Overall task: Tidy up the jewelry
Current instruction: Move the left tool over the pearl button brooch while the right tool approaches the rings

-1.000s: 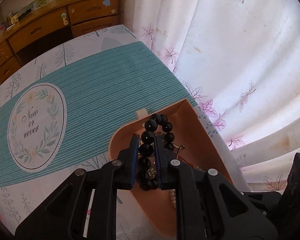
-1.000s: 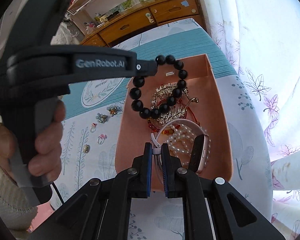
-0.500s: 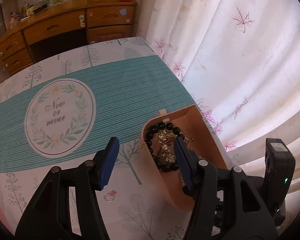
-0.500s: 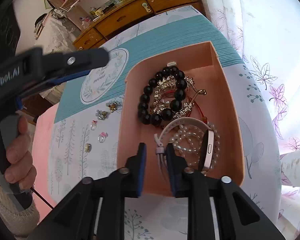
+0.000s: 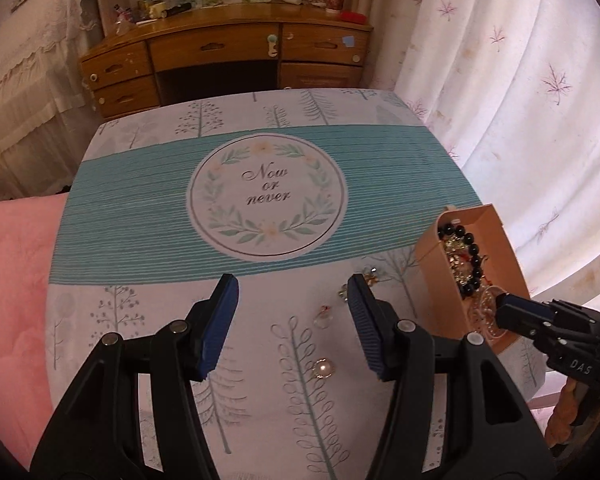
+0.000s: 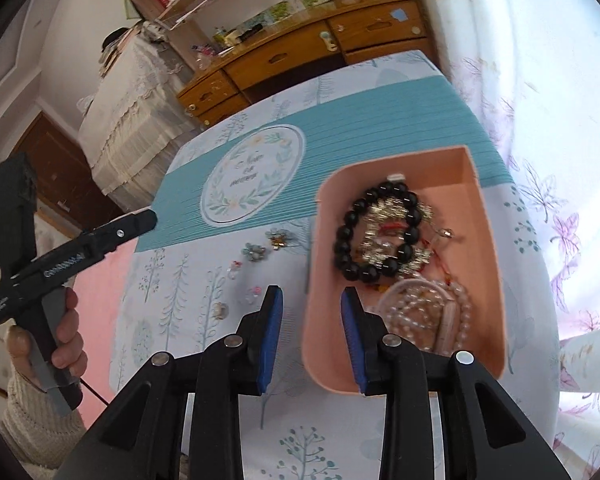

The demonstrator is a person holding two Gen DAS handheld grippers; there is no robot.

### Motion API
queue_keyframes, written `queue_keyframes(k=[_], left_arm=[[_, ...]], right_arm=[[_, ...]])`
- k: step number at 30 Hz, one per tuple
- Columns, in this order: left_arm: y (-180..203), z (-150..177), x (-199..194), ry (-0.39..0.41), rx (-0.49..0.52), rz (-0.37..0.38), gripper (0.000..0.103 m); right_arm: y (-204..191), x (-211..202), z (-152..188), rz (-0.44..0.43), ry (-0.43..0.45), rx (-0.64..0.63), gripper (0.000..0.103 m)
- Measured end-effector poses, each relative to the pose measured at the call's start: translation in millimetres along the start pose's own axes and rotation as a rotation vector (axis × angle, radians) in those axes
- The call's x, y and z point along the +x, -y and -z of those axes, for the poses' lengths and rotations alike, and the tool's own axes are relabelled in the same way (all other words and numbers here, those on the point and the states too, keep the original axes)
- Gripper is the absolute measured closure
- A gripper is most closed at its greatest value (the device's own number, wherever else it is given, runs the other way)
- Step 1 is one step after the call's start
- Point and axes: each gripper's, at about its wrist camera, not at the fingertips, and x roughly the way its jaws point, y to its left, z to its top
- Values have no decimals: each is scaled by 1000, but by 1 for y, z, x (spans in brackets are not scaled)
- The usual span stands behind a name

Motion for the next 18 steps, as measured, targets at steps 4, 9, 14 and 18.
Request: queue_keyframes(k=[4,9,14,18], left_arm=[[-15,16,1,-20,-14,-19,49],[-21,33,4,-37,-18,-25,49],[-15,47,12,-63,5,-9,49],[-6,62,23,-88,23,41,49]], right_arm=[[-25,0,-3,-5,-3,-70,73],[-51,9,-8,-24,-16,-128,73],[-66,14,-11,-28,-32,-161,73],[-71,23,-10,-15,-50,-185,73]])
